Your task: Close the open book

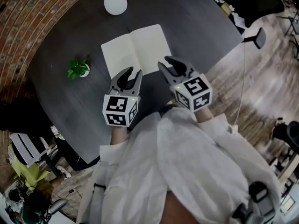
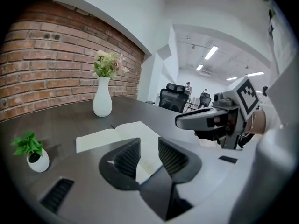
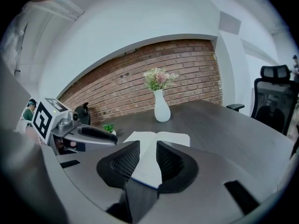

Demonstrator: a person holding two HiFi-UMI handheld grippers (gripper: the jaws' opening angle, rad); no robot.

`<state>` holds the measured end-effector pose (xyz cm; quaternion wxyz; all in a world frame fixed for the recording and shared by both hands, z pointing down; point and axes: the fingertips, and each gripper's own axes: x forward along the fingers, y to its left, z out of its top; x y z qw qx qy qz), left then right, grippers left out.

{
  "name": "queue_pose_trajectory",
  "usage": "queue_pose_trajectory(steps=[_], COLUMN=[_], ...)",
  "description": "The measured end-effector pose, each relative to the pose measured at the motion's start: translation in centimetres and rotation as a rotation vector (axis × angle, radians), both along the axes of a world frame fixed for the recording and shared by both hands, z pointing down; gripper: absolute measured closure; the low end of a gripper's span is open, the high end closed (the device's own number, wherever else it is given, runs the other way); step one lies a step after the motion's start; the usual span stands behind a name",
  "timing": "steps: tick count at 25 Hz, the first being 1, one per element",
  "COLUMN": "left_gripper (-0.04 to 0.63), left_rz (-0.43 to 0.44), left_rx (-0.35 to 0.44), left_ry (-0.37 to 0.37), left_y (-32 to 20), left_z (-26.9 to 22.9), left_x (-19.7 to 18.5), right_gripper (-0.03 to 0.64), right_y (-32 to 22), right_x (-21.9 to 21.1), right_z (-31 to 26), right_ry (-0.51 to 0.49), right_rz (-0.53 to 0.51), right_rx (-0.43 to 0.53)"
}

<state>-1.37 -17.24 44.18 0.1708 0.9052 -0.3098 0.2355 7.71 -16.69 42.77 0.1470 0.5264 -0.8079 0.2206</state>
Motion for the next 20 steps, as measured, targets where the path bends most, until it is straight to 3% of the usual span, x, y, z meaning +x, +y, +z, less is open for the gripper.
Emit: queue_pose_trajectory(steps=[11,20], left_gripper=[0.475,0.461], left_rz=[0.123,0.216], left_rx=[0.029,0.0], left_ry=[-0.056,-0.097], left_y=[-0.6,-0.1], left_z=[2.2,4.6], left_x=[0.2,2.1], right_gripper=[0.528,0.528], right_y=[0.6,2.1], right_x=[-0.5,2.0], right_z=[2.5,3.8], right_ry=[0.032,0.054], right_rz=[0.067,0.149], right_rx=[-0.07,-0.117])
